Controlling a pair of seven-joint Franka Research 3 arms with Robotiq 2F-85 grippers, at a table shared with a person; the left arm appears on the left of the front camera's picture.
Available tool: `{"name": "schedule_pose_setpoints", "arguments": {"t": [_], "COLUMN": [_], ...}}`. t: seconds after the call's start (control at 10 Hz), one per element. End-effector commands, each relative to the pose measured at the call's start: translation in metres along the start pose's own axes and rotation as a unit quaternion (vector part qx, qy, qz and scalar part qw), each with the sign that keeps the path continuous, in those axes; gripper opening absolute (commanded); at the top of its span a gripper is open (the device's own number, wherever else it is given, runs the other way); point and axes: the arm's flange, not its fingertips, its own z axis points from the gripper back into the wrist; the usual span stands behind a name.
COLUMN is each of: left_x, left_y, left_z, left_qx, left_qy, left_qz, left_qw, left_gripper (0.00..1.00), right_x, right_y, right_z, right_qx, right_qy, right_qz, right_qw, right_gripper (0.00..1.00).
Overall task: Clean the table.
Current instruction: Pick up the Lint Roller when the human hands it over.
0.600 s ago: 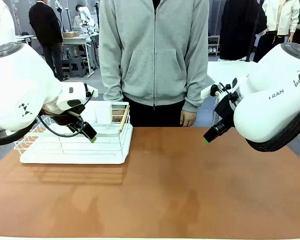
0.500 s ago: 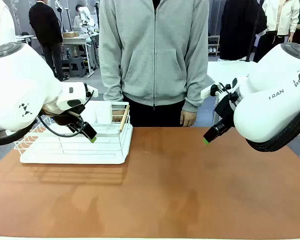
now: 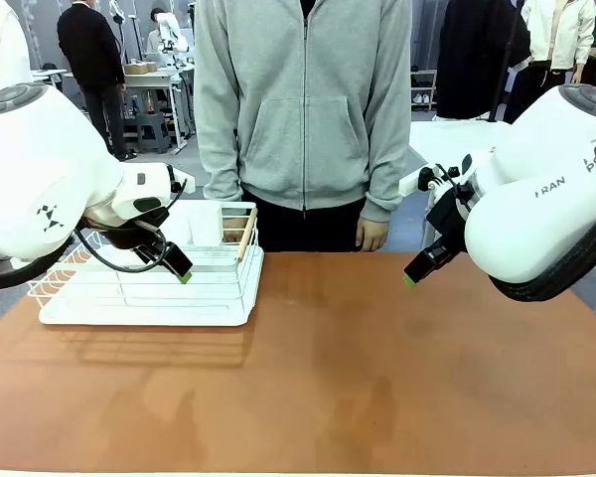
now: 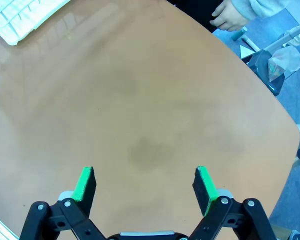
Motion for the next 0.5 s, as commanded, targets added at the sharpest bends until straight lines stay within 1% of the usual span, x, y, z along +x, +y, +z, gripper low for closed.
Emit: {"name": "schedule_pose_setpoints", "arguments": {"t": [0.0, 0.4], "left_x": [-0.0001, -0.0001], "left_y": [0.0003, 0.0003], "left_z": [0.0, 0.0], "left_qx": [0.0, 0.0], "left_qy": [0.0, 0.0], "left_qz": [0.0, 0.0], "left_qw": [1.0, 1.0], "left_gripper": [1.0, 1.0], "right_x": [0.0001, 0.0001], "right_y": [0.0003, 0.0003], "right_z": [0.0, 0.0], "right_qx": [0.0, 0.0], "right_qy": [0.0, 0.0], "right_qz": [0.0, 0.0], "right_qw": [1.0, 1.0], "right_gripper": [1.0, 1.0]}}
